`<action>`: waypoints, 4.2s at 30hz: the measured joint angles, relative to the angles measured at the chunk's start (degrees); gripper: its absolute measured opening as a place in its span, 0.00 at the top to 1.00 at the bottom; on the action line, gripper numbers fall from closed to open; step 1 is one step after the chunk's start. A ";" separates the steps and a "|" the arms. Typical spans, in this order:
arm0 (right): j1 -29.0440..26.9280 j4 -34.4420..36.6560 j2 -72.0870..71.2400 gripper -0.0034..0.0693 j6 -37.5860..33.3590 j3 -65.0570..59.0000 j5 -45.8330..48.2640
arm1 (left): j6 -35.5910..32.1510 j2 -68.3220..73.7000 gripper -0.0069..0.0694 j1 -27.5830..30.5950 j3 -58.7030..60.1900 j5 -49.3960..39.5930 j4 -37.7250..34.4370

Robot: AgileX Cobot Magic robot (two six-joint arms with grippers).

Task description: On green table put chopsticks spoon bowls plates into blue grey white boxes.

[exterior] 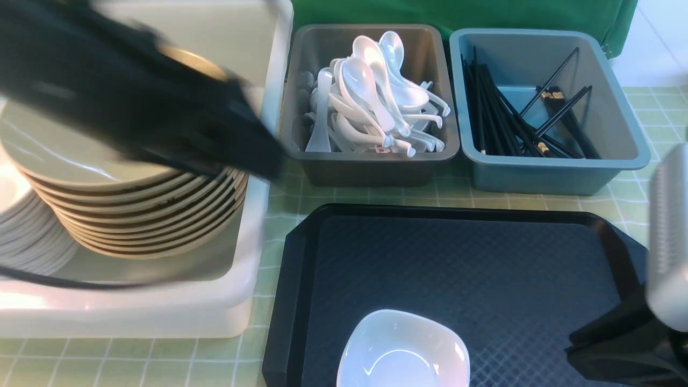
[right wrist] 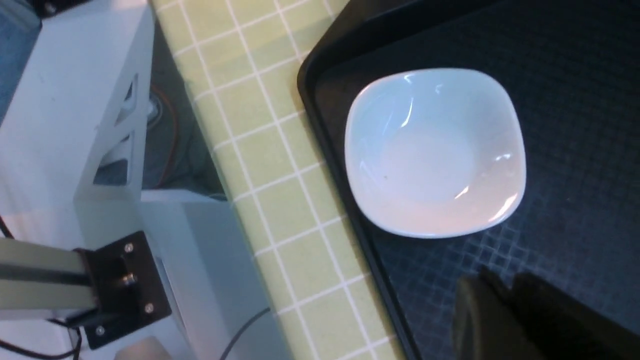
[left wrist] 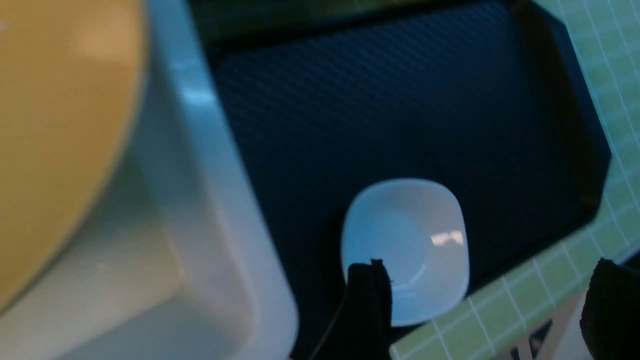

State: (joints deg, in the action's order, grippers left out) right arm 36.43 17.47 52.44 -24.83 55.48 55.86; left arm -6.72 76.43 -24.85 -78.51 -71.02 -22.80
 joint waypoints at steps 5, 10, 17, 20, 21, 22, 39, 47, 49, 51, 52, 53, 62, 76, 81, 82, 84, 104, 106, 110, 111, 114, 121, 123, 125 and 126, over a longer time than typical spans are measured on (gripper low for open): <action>0.00 0.00 -1.22 0.83 0.89 -0.14 -0.41 | 2.77 14.23 0.25 -10.06 0.00 1.44 3.98; 0.00 0.00 -1.33 0.83 0.95 -0.14 0.24 | 6.72 24.01 0.25 -13.82 0.00 3.25 5.36; 0.00 0.00 -1.33 0.82 0.76 -0.19 0.24 | 6.72 30.24 0.25 -14.56 0.00 7.82 9.28; 0.00 0.00 -1.33 0.82 0.42 -0.19 0.24 | 5.25 31.95 0.25 -14.56 0.00 9.49 10.55; 0.00 0.00 -1.37 0.82 0.22 -0.19 0.24 | 4.19 32.78 0.25 -14.56 0.00 10.03 10.67; 0.00 0.00 -1.37 0.81 -0.18 -0.19 0.24 | 3.00 33.48 0.25 -14.56 0.00 10.49 10.53; 0.00 0.00 -1.37 0.79 -0.70 -0.19 -0.76 | -7.65 38.86 0.83 -12.19 -0.46 4.74 -0.03; 0.00 0.47 -1.44 0.78 -3.77 -0.19 -7.01 | -9.34 32.34 0.89 -7.32 -1.94 2.24 -3.70; 0.00 1.78 -1.44 0.78 -5.00 -0.12 -9.81 | -9.46 29.39 0.89 -5.21 -2.89 2.24 -4.69; 0.00 5.51 -0.60 0.78 -8.17 1.36 -11.60 | -8.82 23.63 0.89 -1.73 -3.69 2.24 -5.77; 0.00 6.12 -0.11 0.78 -8.68 2.19 -11.60 | -8.57 22.01 0.89 -0.63 -3.86 2.17 -6.02; 0.00 8.30 1.58 0.77 -10.40 4.62 -11.05 | -8.10 17.94 0.89 2.18 -3.97 1.98 -6.41; 7.35 10.83 16.24 0.77 -12.42 19.21 -6.99 | -6.47 -7.18 0.89 35.69 0.89 0.12 -5.78; 15.69 11.16 22.54 0.76 -13.50 22.78 -8.44 | 3.41 -3.11 0.89 73.57 9.16 14.01 -6.02; 15.69 10.90 22.54 0.76 -14.05 22.78 -8.82 | 3.74 6.12 0.89 69.20 9.23 14.37 -4.60; 15.69 10.90 22.54 0.76 -14.04 22.78 -8.82 | 3.79 7.30 0.89 68.53 9.27 14.31 -4.53; 15.69 10.84 22.54 0.75 -14.06 22.78 -8.82 | 3.92 9.37 0.89 66.03 9.33 14.19 -3.68; 15.69 10.84 22.54 0.73 -14.10 22.78 -9.03 | 13.82 8.61 0.09 60.57 9.33 9.55 9.96; 14.95 10.84 22.66 0.73 -13.72 22.78 -9.03 | 15.41 6.40 0.04 60.32 9.33 8.21 11.76; 8.51 8.86 23.28 0.73 -12.44 22.67 -8.54 | 15.28 0.33 0.04 59.40 8.71 7.23 12.14; 5.43 7.00 23.55 0.73 -11.28 22.67 -8.07 | 14.66 -1.63 0.04 58.02 8.22 7.42 11.76; -7.36 2.69 23.82 0.73 -6.03 22.54 -7.40 | 10.55 -7.30 0.04 51.24 7.53 9.04 9.49; -26.00 0.25 18.26 0.72 -4.88 17.79 -8.19 | 3.03 -11.63 0.15 24.99 7.41 8.82 8.30; -26.18 0.83 14.27 0.72 -4.23 14.30 -10.48 | 3.03 -11.56 0.23 19.53 7.41 8.69 8.76; -26.18 1.19 10.30 0.72 -3.82 10.74 -12.92 | 2.87 -11.56 0.29 15.43 7.41 8.19 9.19; -26.18 1.26 9.31 0.72 -3.76 9.84 -13.61 | 2.87 -11.56 0.33 14.52 7.41 7.92 9.28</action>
State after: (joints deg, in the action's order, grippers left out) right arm 10.25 18.73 61.75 -28.59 65.32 42.25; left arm -3.84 64.87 -10.33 -71.10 -63.10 -13.52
